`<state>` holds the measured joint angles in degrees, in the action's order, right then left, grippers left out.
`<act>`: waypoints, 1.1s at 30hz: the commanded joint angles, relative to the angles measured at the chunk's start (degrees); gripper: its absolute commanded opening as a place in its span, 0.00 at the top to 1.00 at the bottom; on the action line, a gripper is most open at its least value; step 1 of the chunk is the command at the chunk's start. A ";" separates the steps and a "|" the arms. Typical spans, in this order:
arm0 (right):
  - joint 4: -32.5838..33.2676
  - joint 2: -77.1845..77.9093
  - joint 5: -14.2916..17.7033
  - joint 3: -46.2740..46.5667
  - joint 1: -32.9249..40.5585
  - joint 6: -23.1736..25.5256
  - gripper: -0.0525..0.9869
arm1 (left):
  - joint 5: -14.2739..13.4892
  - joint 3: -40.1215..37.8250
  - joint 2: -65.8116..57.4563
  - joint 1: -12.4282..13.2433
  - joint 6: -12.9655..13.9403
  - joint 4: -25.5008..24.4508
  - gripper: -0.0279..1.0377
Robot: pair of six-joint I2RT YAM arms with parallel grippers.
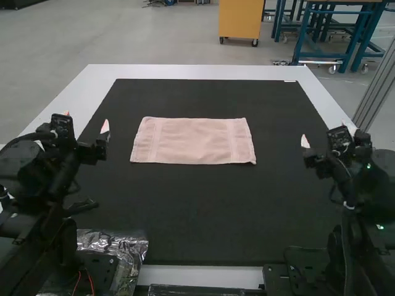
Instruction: Fold the towel.
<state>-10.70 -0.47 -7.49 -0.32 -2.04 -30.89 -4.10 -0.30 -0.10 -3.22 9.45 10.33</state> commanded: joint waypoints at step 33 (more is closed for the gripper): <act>4.37 -67.91 -3.32 -40.90 1.25 30.19 0.08 | 2.69 -39.17 -68.19 2.26 -12.09 -4.88 0.08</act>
<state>-7.33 -64.62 -6.55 -39.16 -1.91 -3.42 -6.98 -35.88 -64.40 -1.32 2.39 6.15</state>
